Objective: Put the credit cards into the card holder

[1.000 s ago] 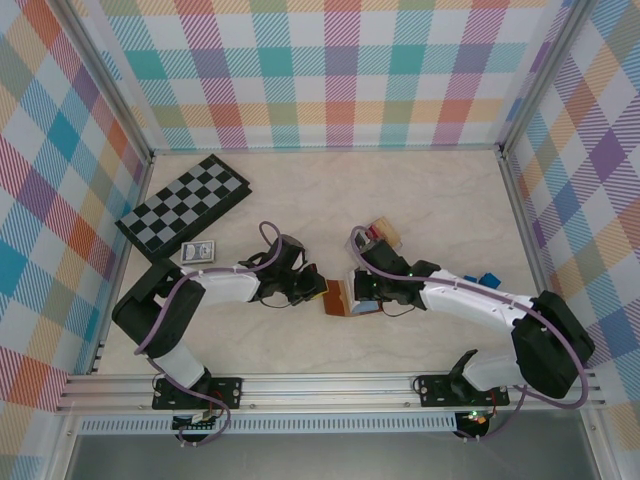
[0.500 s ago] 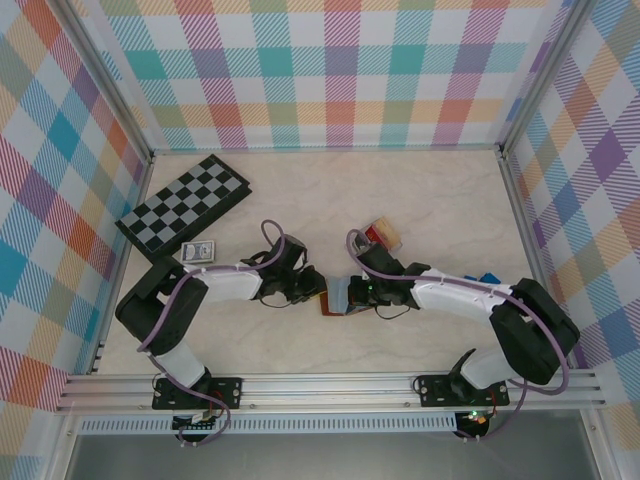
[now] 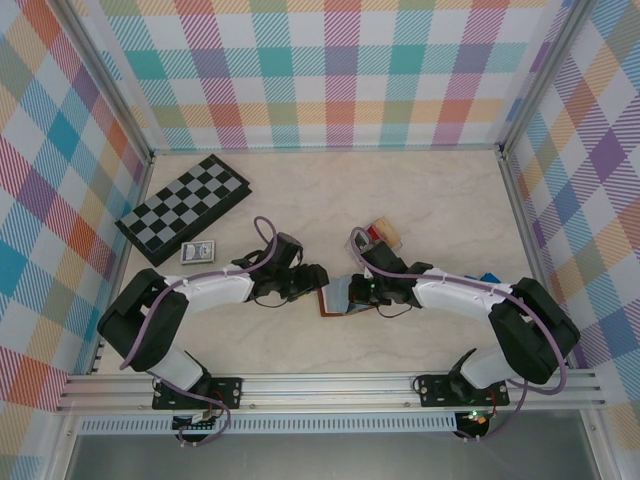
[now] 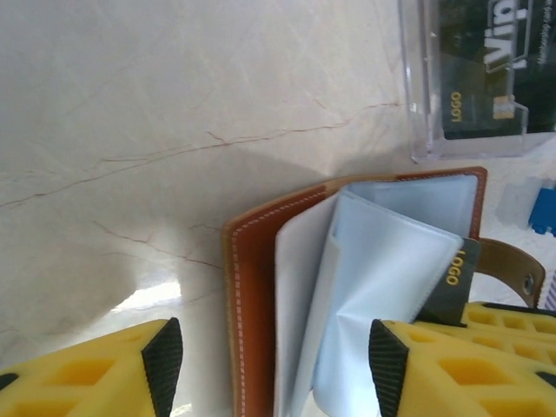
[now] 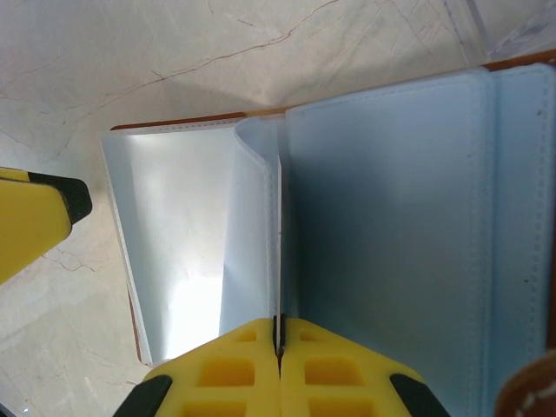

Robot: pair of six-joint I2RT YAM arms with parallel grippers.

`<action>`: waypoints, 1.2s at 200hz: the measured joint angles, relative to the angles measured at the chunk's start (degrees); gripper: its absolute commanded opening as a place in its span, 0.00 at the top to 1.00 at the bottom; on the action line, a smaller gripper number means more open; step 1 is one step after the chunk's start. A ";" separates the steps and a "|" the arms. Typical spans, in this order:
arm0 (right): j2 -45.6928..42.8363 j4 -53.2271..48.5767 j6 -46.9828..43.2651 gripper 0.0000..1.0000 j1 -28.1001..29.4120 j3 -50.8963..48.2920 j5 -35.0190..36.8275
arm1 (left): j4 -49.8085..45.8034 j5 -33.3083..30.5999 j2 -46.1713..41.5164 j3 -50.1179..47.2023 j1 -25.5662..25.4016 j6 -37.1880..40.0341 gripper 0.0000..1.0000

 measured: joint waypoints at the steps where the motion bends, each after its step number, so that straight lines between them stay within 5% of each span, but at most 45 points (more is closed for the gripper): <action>1: 0.00 0.00 -0.02 0.95 0.00 0.00 0.00 | 0.04 0.04 0.00 0.00 -0.02 0.00 0.37; 43: 0.00 -0.02 0.00 0.95 0.00 0.00 0.00 | 0.33 2.78 4.02 2.45 -1.53 1.46 0.41; 70: -0.07 -0.28 -0.02 0.94 -0.15 0.00 0.24 | 0.26 2.89 7.26 3.69 -2.29 2.19 0.71; 103: -2.47 -3.32 -0.48 0.95 -1.18 0.04 1.92 | -1.18 1.88 7.50 3.72 -2.36 2.78 0.86; 181: -3.56 -2.25 -1.77 0.97 -4.63 1.01 -6.82 | -1.44 1.79 7.50 4.66 -2.36 4.20 0.92; 240: -4.63 -10.29 -3.76 0.98 -4.94 5.09 0.79 | -2.86 0.74 7.32 4.68 -2.36 4.39 0.81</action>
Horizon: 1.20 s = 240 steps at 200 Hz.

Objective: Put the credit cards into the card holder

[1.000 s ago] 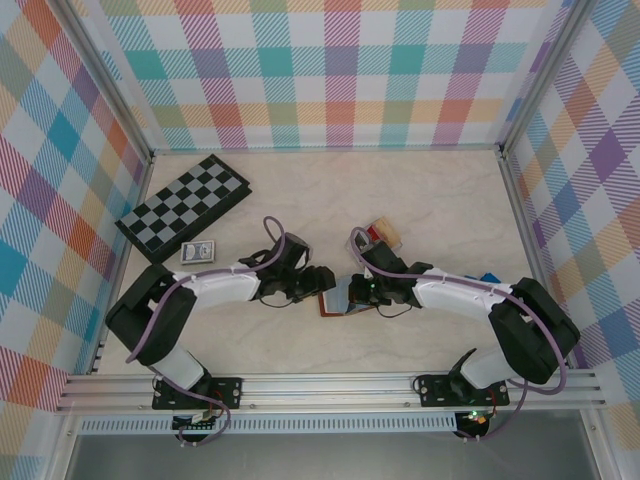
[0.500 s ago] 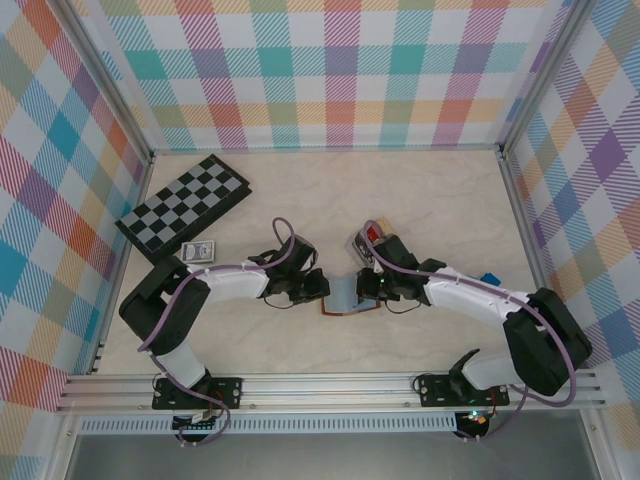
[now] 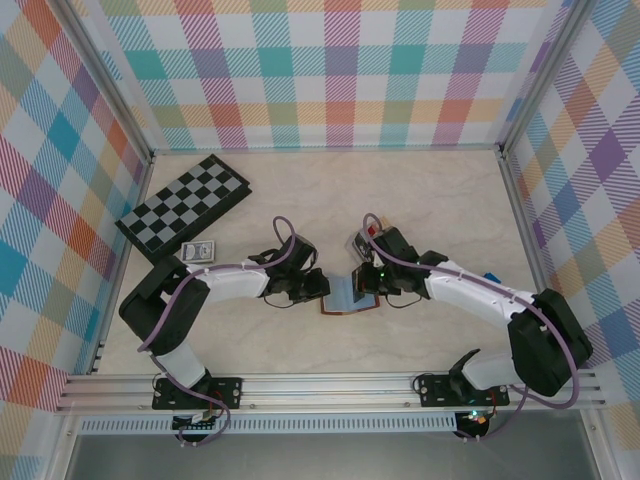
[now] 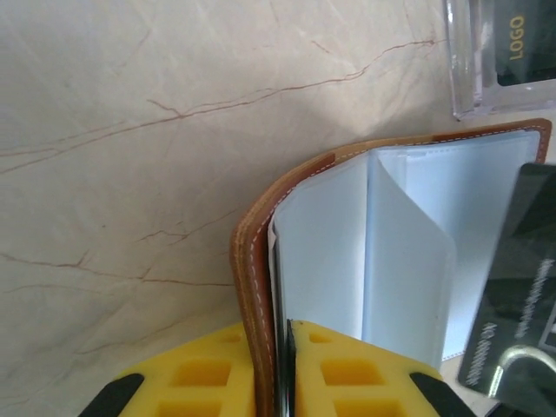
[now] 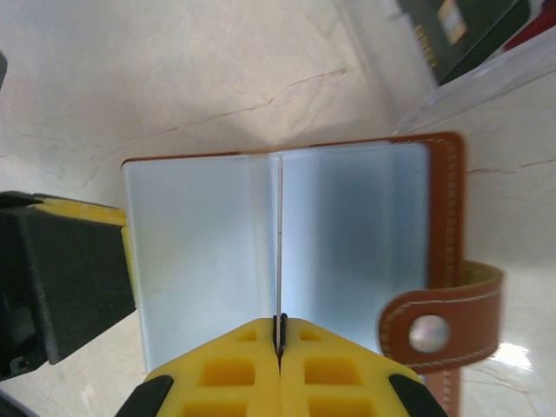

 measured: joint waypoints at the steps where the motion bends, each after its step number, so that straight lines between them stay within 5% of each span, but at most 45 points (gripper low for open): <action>1: 0.00 -0.04 -0.04 0.98 0.00 0.04 0.04 | -0.02 -0.04 -0.02 0.00 0.00 0.00 0.81; 110: 7.93 10.80 0.74 0.96 -0.46 -1.05 -11.74 | -2.19 -2.16 -1.46 0.00 0.00 0.04 0.73; 167: 10.58 13.57 2.29 0.96 -0.48 -2.84 -11.72 | -6.05 -7.21 -7.58 -0.74 0.00 -1.14 0.37; 209: 10.58 15.28 3.17 0.96 -0.48 -3.69 -11.72 | -4.52 -6.67 -8.83 -1.70 0.02 -1.73 0.42; 240: 9.97 16.04 3.63 0.95 -0.63 -4.37 -11.76 | -3.93 -5.42 -4.98 -1.64 0.00 -1.38 0.65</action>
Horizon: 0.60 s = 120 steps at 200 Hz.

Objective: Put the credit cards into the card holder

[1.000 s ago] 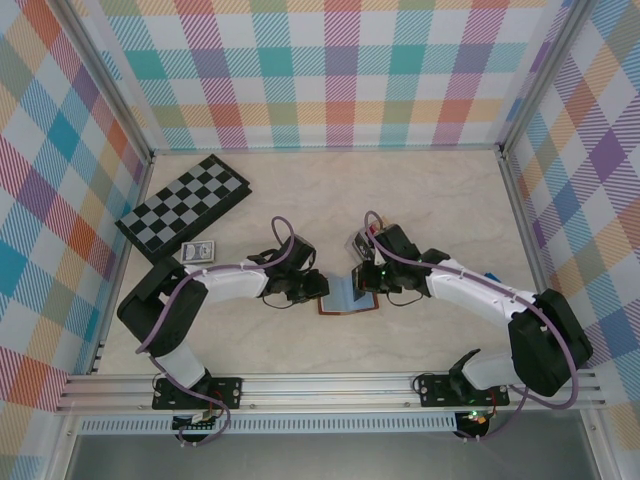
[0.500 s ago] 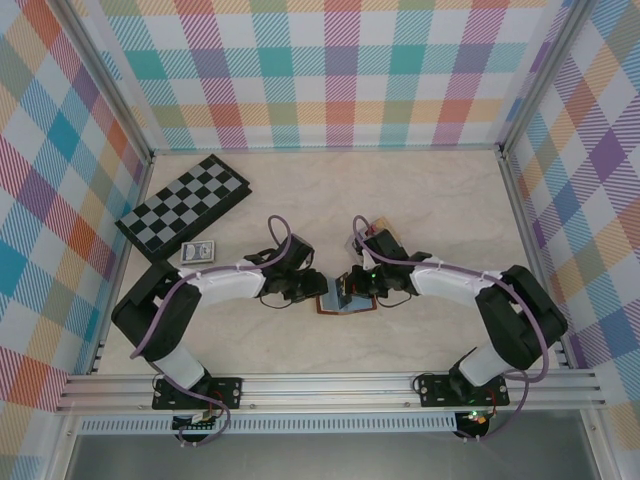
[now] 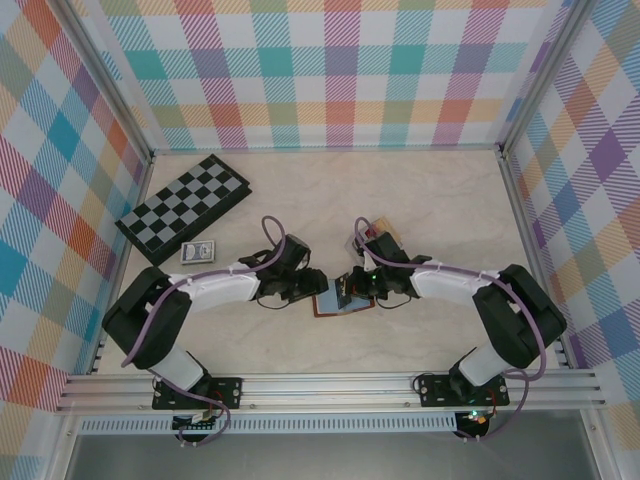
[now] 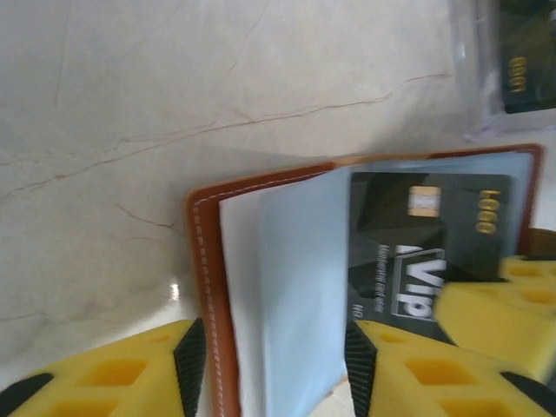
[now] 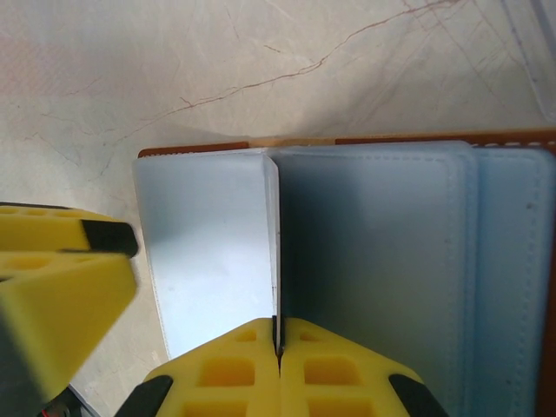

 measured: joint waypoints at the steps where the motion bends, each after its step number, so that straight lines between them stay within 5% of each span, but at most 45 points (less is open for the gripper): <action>1: -0.07 0.00 0.04 0.95 -0.02 -0.04 0.00 | 0.00 0.02 0.09 0.00 0.00 0.13 0.65; 44: -2.91 -0.04 0.09 0.95 -1.07 -0.74 -0.90 | -0.52 -0.04 2.16 0.13 0.00 1.18 0.85; 120: -3.39 -0.22 -0.83 0.95 -3.02 -2.91 -1.66 | -0.61 0.02 4.24 1.49 0.00 2.51 0.86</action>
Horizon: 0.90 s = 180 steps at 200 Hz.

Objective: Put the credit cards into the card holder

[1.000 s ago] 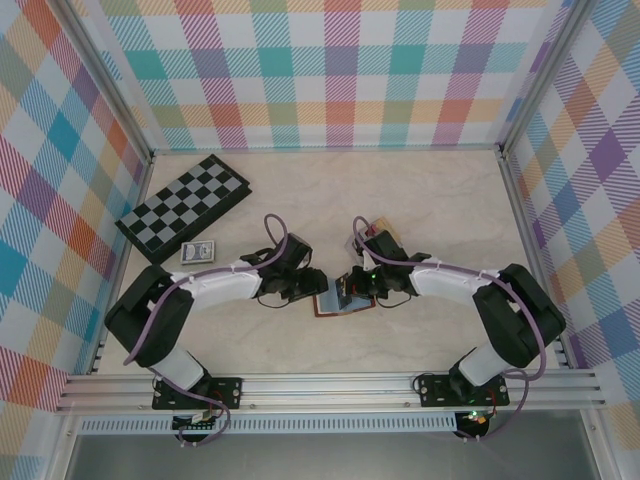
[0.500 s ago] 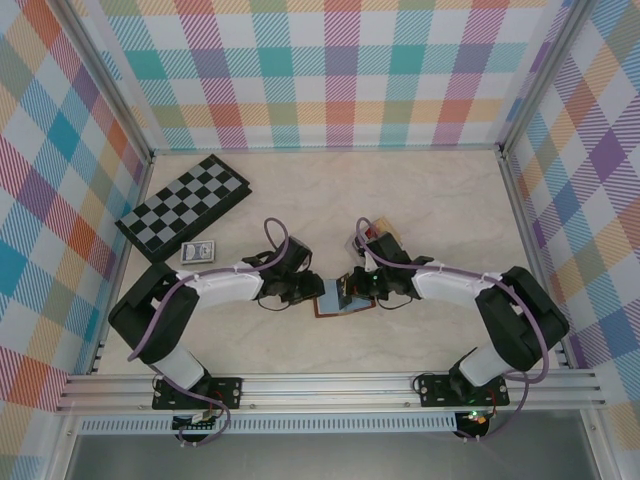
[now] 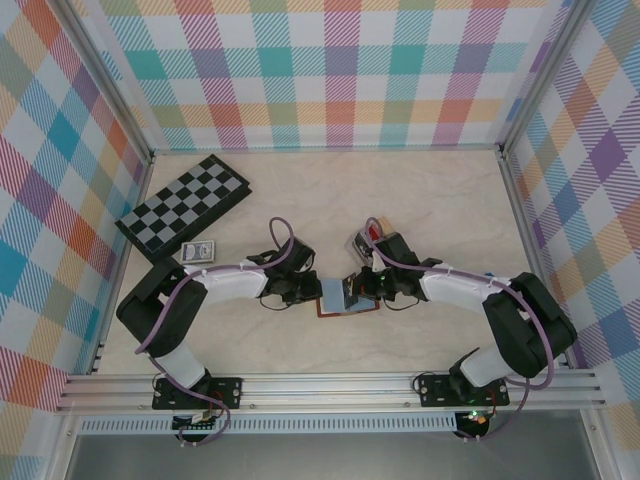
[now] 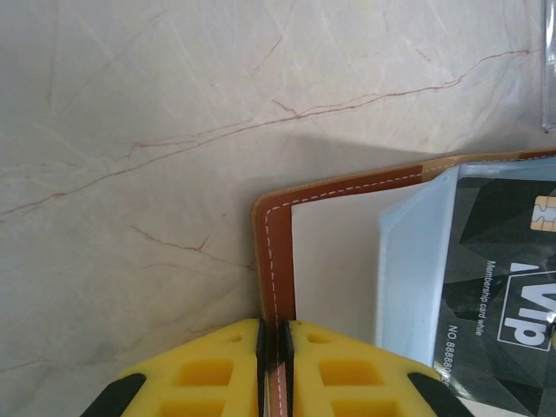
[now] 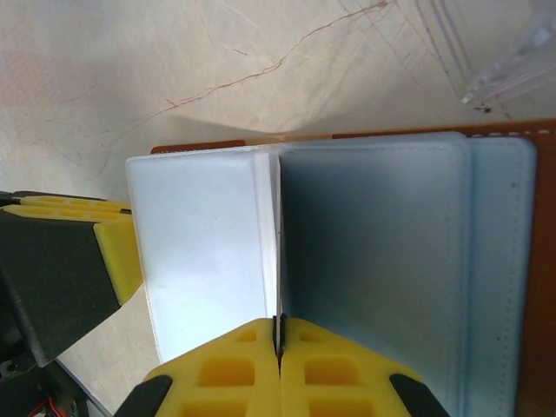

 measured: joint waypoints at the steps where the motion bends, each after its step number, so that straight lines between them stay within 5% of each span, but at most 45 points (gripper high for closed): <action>1: 0.00 0.00 -0.02 0.95 0.00 0.00 -0.02 | 0.00 -0.02 0.00 0.00 0.00 0.00 0.86; 180: 2.43 7.19 -0.96 0.95 -1.81 -2.95 -4.66 | -0.72 -0.09 0.92 0.90 0.02 0.37 0.94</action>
